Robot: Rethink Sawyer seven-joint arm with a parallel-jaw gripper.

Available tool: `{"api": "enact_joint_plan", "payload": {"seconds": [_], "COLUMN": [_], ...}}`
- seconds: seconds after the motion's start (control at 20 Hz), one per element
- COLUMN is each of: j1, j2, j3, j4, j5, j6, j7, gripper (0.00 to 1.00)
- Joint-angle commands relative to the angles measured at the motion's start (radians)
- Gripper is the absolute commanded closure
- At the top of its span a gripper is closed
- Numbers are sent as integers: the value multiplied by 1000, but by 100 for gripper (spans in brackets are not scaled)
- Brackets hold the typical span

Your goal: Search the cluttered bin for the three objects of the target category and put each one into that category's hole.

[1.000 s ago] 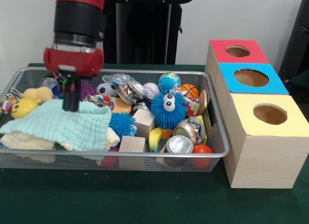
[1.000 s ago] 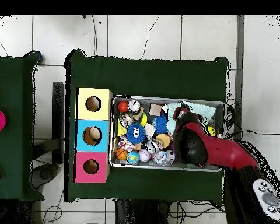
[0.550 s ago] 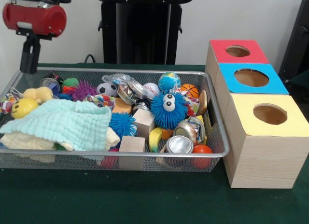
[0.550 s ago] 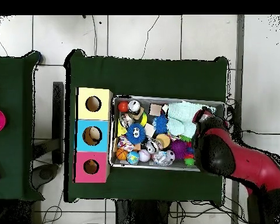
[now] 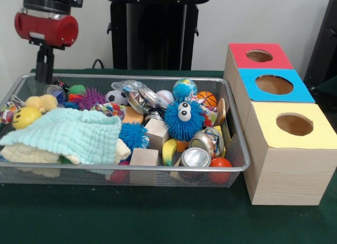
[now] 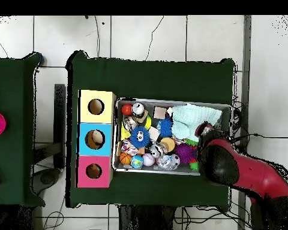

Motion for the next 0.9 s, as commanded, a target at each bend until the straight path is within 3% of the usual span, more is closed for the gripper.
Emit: {"api": "enact_joint_plan", "payload": {"seconds": [0.05,0.35,0.7,0.75,0.9], "j1": [14,7,-27,-40,-54], "j2": [87,108,133,131,132], "j3": [-16,-23,-10,2,8], "j4": [68,29,-25,-25,-14], "j5": [-18,10,-18,-36,-30], "j6": [157,239,278,269,244], "j7": [23,10,-38,-56,-39], "gripper": [100,100,100,0,0]}}
